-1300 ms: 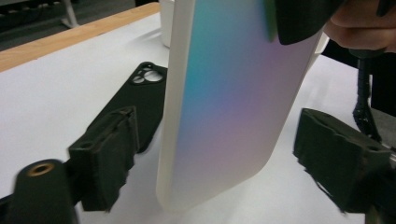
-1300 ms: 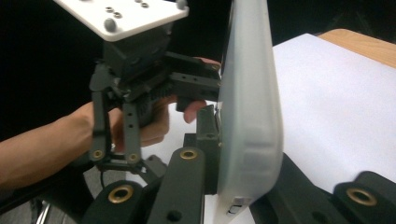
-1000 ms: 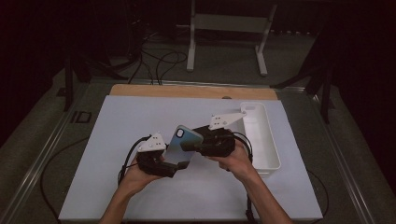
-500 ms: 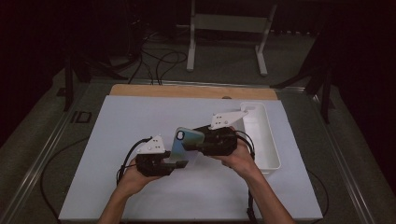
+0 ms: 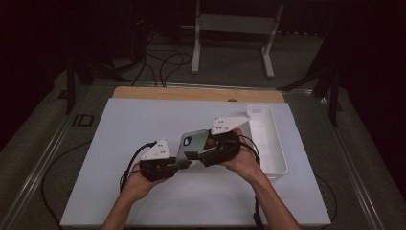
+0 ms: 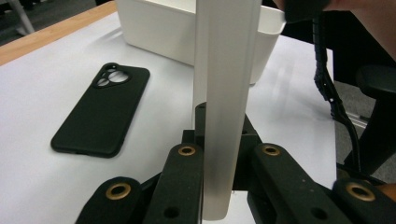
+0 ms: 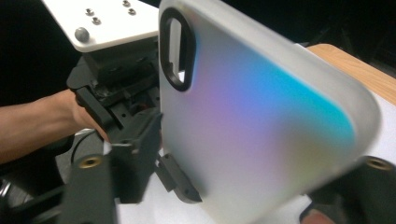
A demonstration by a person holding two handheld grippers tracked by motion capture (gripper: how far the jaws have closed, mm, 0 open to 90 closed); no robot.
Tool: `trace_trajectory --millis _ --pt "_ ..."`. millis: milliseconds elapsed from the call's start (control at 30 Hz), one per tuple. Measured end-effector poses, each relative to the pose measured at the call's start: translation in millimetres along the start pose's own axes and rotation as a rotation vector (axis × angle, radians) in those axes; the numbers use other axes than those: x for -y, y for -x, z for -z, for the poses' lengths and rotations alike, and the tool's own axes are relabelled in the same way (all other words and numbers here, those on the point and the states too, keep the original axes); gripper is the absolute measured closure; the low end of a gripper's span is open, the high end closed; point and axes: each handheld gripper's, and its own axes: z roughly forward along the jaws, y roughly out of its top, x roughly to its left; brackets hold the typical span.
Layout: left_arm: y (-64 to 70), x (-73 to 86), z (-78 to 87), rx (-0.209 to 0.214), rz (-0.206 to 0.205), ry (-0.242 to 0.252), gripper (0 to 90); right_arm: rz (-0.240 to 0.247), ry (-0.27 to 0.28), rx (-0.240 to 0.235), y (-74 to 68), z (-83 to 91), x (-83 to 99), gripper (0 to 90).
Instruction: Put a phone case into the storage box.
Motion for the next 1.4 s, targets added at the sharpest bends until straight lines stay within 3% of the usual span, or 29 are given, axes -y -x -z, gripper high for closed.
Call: trace_trajectory --millis 367,567,667,900,1100,1367,1400 --pt "-2.2 0.6 3.1 -0.052 0.017 -0.003 86.2 -0.056 0.013 0.096 1.9 4.2 4.0 9.5" --pt "-2.9 0.4 3.9 -0.082 0.030 0.003 86.1 -0.077 0.009 0.137 1.0 5.4 6.3 8.3" --pt "-3.9 0.4 4.8 -0.095 0.039 0.005 86.1 -0.076 0.002 0.182 -1.2 5.6 6.7 8.3" --pt "-5.5 1.0 6.1 -0.128 0.061 0.009 86.1 -0.134 0.051 0.199 -4.5 6.3 4.5 8.2" --pt "-7.4 2.0 6.8 -0.148 0.080 0.016 86.1 -0.162 0.060 0.221 -8.2 5.6 -0.9 8.2" --pt "-6.0 2.0 4.4 -0.150 0.087 0.019 86.1 -0.191 0.082 0.238 -12.0 -1.6 -7.2 8.2" --pt "-5.3 1.7 3.8 -0.150 0.085 0.020 86.1 -0.216 0.089 0.251 -11.9 -4.1 -10.0 8.3"
